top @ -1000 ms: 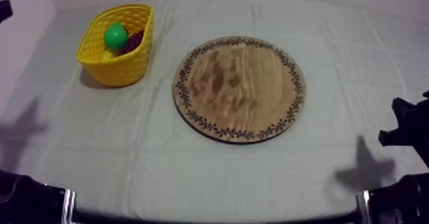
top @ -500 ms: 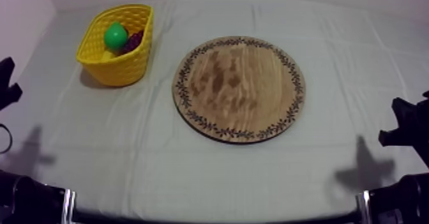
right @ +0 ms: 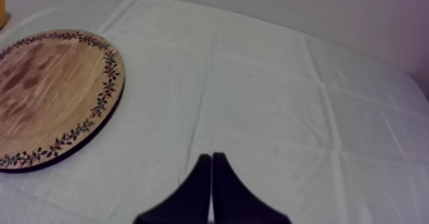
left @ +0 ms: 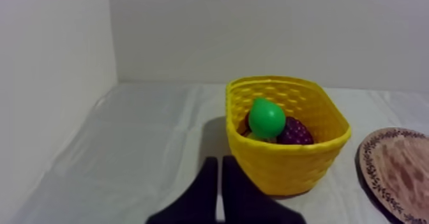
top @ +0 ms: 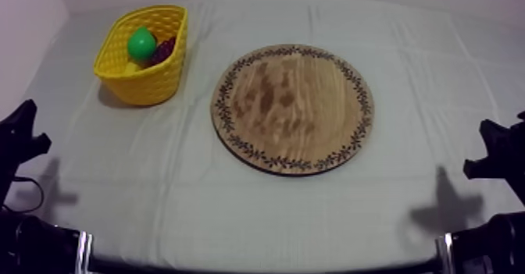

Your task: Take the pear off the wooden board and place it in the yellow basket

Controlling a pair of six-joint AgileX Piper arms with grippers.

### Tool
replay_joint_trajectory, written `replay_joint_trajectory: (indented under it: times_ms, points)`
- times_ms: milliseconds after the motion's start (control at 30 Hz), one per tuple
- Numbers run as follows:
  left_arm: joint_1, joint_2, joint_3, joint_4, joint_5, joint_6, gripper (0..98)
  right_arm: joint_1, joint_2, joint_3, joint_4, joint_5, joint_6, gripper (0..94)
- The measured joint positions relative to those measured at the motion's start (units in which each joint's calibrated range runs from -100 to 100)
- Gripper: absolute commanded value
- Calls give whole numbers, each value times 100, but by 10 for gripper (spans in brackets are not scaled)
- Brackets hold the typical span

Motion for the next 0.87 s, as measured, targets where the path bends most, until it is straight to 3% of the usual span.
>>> replay_joint_trajectory:
  times_ms: [300, 600, 867]
  points:
    - [143, -31, 21, 278, 693, -340, 0, 0, 0, 0, 0, 0, 0, 3]
    - [158, -31, 8, 307, 993, -212, 0, 0, 0, 0, 0, 0, 0, 3]
    - [155, -31, -32, 284, 1160, -319, 0, 0, 0, 0, 0, -1, 0, 3]
